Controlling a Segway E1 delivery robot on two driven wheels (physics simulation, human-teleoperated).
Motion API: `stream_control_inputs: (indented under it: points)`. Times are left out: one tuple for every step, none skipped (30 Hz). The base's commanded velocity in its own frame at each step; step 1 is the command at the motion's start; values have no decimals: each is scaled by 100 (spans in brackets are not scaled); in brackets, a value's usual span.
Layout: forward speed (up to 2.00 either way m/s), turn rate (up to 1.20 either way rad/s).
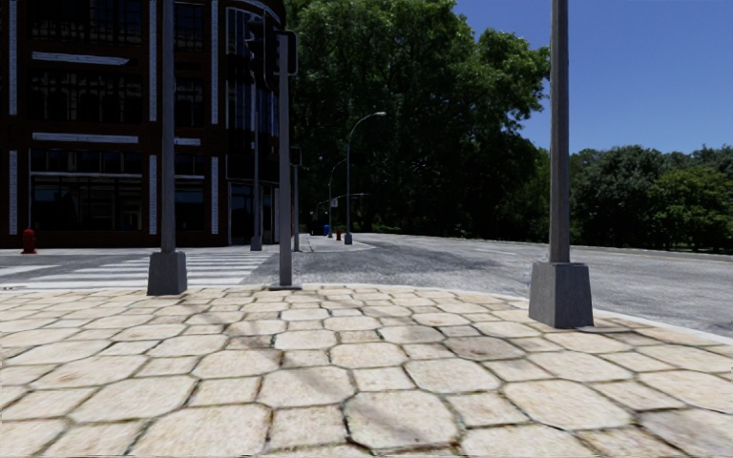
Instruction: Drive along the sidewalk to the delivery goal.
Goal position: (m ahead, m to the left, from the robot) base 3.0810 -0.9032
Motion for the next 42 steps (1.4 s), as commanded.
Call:
stream_control_inputs:
  points:
    - [158,0]
    - [158,0]
    - [158,0]
    - [158,0]
    - [158,0]
    - [158,0]
    - [158,0]
    - [158,0]
    - [158,0]
    - [158,0]
    - [158,0]
    - [158,0]
    - [158,0]
    - [158,-52]
    - [158,-98]
    - [158,-120]
    - [158,-120]
    - [158,-120]
    - [158,-120]
    - [158,-120]
    - [158,-120]
    - [158,-107]
    - [158,-64]
    - [158,-16]
    - [158,-4]
    - [158,-1]
    - [158,0]
    - [158,0]
    - [158,0]
    - [158,0]
    - [158,0]
    - [158,0]
    - [158,0]
    - [158,0]
    - [158,0]
    - [158,0]
    - [158,0]
    - [158,0]
    - [158,0]
    - [158,0]
    - [158,0]
    - [158,0]
